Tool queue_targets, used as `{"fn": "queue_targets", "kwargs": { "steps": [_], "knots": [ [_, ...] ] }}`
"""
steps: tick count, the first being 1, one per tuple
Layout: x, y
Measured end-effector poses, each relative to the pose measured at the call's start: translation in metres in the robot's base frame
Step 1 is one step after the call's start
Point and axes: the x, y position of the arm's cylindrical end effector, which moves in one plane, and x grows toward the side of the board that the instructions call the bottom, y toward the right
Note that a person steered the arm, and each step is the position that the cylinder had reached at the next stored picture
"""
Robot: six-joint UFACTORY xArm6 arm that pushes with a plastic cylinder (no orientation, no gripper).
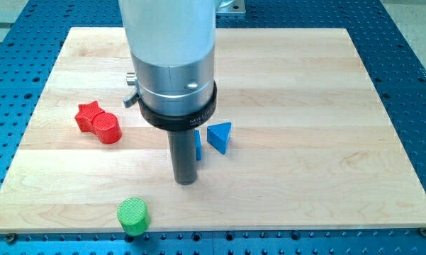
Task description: Move your arm to the bottom left side of the board
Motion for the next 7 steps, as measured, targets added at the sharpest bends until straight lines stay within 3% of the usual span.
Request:
{"fn": "queue_targets", "kwargs": {
  "steps": [1, 2, 4, 5, 7],
  "knots": [
    [-0.012, 0.002],
    [-0.031, 0.066],
    [-0.021, 0.062],
    [-0.018, 0.033],
    [0.023, 0.015]
  ]
}}
